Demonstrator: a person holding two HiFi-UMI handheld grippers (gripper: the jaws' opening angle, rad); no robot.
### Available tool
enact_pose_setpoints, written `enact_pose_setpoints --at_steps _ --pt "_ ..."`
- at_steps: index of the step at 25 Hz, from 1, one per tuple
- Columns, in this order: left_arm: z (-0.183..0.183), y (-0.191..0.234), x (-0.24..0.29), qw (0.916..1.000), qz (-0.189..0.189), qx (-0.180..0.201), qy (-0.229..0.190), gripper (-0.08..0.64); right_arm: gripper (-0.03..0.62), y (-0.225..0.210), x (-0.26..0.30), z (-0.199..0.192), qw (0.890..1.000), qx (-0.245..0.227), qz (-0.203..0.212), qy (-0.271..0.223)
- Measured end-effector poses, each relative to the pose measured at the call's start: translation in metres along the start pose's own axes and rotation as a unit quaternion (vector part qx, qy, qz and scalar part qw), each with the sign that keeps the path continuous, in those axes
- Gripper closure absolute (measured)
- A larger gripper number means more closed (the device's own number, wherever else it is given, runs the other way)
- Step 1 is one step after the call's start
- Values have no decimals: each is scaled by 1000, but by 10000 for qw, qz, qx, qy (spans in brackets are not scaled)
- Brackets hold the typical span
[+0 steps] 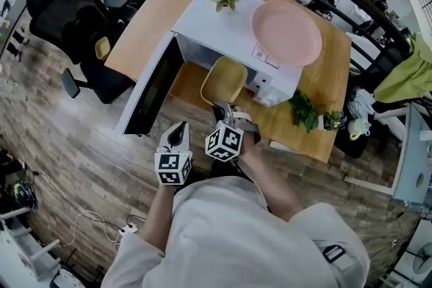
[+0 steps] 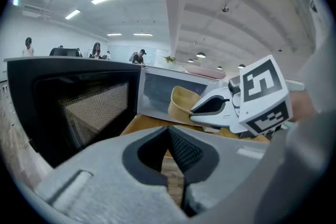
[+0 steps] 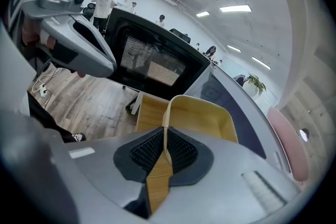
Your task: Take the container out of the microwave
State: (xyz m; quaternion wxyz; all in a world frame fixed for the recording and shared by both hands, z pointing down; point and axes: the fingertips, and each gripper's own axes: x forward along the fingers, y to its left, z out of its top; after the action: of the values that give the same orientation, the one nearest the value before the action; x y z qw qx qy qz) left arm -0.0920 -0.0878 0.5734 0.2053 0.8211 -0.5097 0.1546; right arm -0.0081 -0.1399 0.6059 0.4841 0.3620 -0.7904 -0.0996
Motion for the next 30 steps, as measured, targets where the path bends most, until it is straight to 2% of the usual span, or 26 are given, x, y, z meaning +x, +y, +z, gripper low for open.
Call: enact_pose_setpoints --at_steps 30 --pt "5 7 -22 9945 -995 313 -115 557 558 30 -55 10 9943 698 -605 533"
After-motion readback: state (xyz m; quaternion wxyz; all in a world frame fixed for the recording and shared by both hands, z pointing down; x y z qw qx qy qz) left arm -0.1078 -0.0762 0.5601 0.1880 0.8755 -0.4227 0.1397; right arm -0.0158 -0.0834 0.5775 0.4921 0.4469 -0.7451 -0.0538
